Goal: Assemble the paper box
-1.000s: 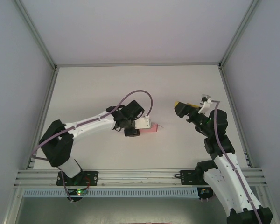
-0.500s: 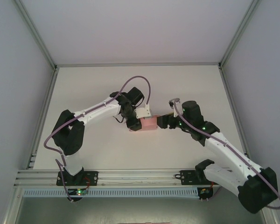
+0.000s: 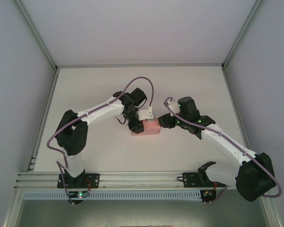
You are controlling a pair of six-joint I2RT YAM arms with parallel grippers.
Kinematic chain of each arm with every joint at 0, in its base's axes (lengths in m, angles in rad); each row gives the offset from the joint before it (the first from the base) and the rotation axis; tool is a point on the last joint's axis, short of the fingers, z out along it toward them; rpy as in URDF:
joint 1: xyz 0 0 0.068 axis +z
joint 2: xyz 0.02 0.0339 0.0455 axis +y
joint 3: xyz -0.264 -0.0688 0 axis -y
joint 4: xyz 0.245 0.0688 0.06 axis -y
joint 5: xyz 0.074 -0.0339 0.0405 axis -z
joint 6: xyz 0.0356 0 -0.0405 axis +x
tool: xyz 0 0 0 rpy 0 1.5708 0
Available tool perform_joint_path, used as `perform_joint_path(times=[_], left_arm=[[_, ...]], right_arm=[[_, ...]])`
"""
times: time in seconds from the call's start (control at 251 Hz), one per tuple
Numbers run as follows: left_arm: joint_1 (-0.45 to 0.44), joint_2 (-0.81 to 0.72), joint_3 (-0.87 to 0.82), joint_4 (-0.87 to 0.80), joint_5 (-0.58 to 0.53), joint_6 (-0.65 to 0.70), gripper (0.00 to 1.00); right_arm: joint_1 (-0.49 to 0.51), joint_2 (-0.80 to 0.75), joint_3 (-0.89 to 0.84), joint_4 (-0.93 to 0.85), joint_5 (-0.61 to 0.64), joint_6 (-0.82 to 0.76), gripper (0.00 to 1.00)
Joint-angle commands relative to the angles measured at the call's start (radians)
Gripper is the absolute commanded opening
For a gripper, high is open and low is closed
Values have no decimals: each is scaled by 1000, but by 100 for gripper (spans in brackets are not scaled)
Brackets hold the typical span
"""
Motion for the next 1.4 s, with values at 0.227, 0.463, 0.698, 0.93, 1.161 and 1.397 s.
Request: perform_joint_path(times=[0.227,0.463,0.698,0.93,1.161,1.397], left_arm=[[21,64,-7,-95,29,8,35],[24,65,2,-100,31,10,34],[24,86,24,-103,20,-11,34],[24,107,53,-101,27,-23,34],[25,122,66,-100,13,-35,34],[24,121,71,-74,28,-41,34]], right_arm=[[23,4,3,-49,8,-15,33],[33,33,15,-75,80,-7,27],[56,21,29,-65,64,64,0],[110,-6,-43,76,68,305,0],[115,-6,-49,77,103,450,0],[142,-23,-98,133,140,466,0]])
